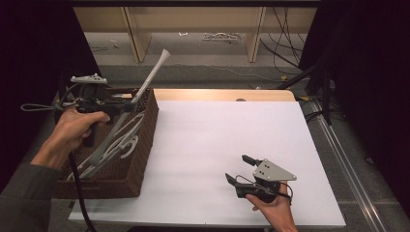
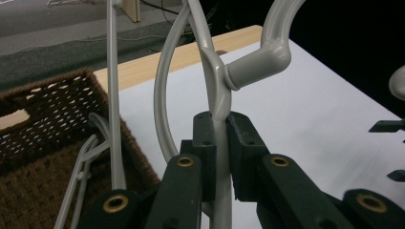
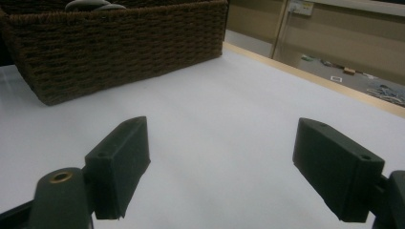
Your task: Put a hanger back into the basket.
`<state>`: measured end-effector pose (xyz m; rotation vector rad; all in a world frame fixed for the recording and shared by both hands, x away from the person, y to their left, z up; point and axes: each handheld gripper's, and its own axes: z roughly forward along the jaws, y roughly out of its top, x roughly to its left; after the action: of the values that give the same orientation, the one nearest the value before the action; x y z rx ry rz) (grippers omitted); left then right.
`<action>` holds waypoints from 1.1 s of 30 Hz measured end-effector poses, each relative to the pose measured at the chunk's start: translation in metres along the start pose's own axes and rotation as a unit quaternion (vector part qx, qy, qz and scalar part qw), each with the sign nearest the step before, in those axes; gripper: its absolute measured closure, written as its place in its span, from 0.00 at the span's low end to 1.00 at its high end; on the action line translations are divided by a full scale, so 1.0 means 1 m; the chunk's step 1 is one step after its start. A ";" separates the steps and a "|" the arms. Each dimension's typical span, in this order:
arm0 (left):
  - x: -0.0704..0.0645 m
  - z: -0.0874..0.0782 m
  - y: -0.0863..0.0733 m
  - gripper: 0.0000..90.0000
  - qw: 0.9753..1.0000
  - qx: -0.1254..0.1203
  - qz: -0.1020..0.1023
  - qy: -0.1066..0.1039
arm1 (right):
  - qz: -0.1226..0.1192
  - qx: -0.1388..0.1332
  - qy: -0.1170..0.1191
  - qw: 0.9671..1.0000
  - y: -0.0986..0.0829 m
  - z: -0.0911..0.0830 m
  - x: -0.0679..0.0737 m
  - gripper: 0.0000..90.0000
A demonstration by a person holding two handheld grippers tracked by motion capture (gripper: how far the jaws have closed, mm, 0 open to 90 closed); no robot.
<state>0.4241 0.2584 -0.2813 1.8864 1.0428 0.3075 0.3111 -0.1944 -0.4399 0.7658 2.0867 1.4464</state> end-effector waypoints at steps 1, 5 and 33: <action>0.003 0.000 -0.003 0.91 1.000 0.000 0.004 -0.001 | -0.001 0.000 0.000 1.000 0.000 0.000 0.000 0.23; 0.013 0.000 -0.014 0.91 1.000 0.008 0.014 0.006 | 0.000 0.000 0.002 1.000 0.000 0.000 0.001 0.23; 0.051 -0.029 -0.081 0.91 0.997 0.039 0.054 0.033 | 0.002 0.003 -0.003 1.000 -0.001 0.002 0.001 0.23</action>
<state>0.3949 0.3321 -0.3427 2.0187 1.0127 0.3993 0.3115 -0.1925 -0.4419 0.7767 2.0865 1.4404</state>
